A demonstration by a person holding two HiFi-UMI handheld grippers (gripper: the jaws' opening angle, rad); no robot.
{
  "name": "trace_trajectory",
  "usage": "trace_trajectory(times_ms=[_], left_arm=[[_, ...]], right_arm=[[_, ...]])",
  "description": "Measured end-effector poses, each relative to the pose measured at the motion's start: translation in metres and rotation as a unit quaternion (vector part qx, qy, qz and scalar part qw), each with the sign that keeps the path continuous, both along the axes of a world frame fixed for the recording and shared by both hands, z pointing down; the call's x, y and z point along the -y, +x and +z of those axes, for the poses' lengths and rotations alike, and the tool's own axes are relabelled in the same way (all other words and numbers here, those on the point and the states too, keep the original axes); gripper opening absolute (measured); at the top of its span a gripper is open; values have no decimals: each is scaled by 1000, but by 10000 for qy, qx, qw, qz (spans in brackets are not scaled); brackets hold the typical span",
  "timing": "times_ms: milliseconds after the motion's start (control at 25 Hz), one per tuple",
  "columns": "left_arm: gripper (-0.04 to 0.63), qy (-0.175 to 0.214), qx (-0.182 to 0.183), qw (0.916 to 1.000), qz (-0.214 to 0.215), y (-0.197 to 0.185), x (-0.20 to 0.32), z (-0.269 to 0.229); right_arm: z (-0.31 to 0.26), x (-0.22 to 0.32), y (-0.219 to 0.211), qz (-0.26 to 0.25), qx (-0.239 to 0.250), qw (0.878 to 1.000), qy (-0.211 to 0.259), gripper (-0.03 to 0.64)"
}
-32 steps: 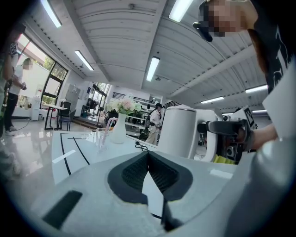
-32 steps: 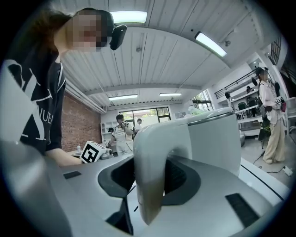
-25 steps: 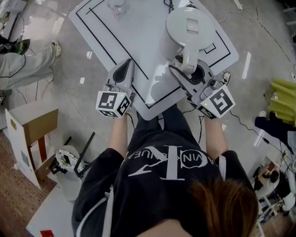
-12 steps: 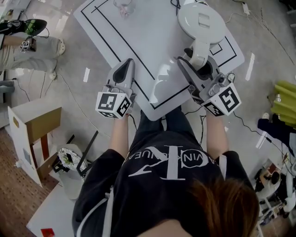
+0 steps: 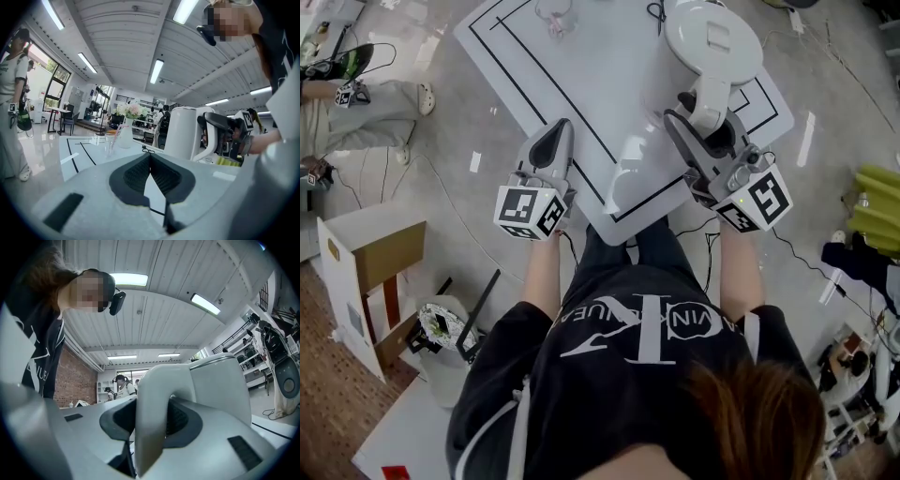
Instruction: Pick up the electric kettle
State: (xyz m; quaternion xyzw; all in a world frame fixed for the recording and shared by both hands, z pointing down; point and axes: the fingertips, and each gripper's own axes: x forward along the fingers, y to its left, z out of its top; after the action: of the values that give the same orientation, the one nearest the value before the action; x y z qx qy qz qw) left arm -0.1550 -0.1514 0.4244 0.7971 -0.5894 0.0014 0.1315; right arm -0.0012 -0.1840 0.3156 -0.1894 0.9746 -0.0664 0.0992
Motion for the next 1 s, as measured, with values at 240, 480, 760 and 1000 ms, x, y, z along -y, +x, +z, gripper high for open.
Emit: trace_trajectory(times_ms=[240,480,760,1000], left_arm=[[6,88,23,10000,-7,-3,-1,-8],[6,196,40,9998,67,-2,0,-17],[6,285,99,9994,194,9,4,-25],[6,339,116,9989,312,18,10,-29]], right_arm=[[-8,-3,2,67,-4,10000,48,127],[-18,-5,7,218,29,9997,116,127],[-27,-5,23,396,80,9990,179,127],[-32,-5,36,565,83,9981,232,127]])
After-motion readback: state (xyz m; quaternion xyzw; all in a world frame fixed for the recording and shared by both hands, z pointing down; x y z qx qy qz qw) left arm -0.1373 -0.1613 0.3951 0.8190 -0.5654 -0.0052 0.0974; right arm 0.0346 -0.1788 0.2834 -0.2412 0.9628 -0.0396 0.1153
